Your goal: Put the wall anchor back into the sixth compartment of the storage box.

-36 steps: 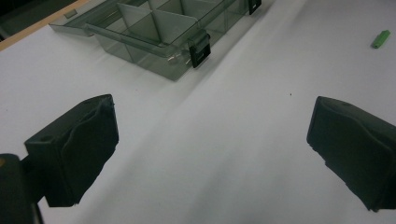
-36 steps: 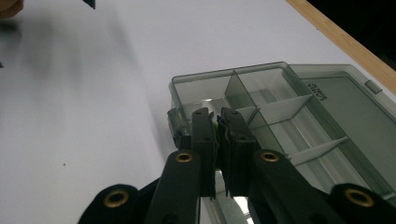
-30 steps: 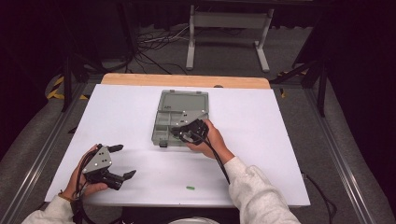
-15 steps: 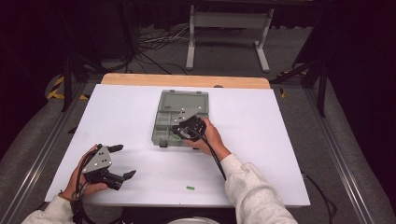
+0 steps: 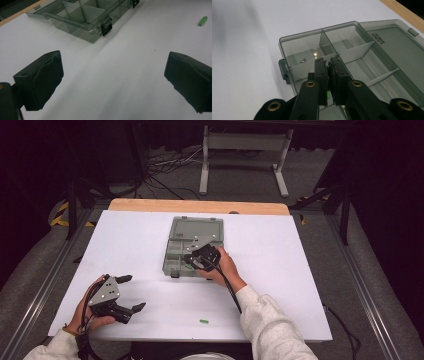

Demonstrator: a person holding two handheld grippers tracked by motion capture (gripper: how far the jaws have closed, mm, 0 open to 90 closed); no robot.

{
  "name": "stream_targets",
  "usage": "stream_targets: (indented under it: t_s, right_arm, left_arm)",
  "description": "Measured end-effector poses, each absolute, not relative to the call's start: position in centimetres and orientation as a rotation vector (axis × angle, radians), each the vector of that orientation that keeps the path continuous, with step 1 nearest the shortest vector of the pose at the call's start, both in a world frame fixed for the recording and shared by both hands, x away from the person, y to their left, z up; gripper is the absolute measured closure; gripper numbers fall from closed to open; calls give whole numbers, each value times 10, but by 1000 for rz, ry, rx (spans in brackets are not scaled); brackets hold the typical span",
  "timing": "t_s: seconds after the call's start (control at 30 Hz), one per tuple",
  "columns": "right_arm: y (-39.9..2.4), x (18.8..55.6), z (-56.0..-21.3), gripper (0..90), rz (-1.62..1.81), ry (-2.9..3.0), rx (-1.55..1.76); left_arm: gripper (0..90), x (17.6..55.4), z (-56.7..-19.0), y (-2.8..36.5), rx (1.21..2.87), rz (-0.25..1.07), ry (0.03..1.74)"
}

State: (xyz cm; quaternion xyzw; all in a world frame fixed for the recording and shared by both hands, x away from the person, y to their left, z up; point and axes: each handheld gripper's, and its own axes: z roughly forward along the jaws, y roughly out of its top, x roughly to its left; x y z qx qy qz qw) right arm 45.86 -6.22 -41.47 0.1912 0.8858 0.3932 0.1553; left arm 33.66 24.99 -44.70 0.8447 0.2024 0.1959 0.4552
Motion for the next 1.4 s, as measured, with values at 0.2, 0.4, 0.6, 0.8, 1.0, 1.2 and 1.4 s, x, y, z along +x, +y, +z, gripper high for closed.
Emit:
stream_targets:
  t_s: [0.2, 0.4, 0.6, 0.8, 1.0, 1.2, 1.4]
  right_arm:
    - [-64, 457, -414, 815, 1134, 2524, 558]
    - [-69, 450, -409, 802, 1163, 2500, 542]
    - [-73, 440, -403, 783, 1164, 2488, 497]
    - [-77, 431, -400, 753, 1181, 2478, 464]
    - [-86, 421, -396, 723, 1206, 2454, 452]
    - [-91, 415, -395, 691, 1208, 2459, 438]
    - [-98, 406, -392, 629, 1212, 2448, 431]
  left_arm:
    - [32, 336, -447, 250, 2086, 483, 498]
    - [32, 336, -447, 250, 2088, 482, 497]
    - [32, 336, -447, 249, 2088, 483, 496]
    - [32, 337, -447, 249, 2091, 485, 493]
    - [32, 336, -447, 249, 2092, 481, 494]
    - [32, 336, -448, 248, 2093, 477, 497]
    - [33, 336, -447, 249, 2093, 483, 492]
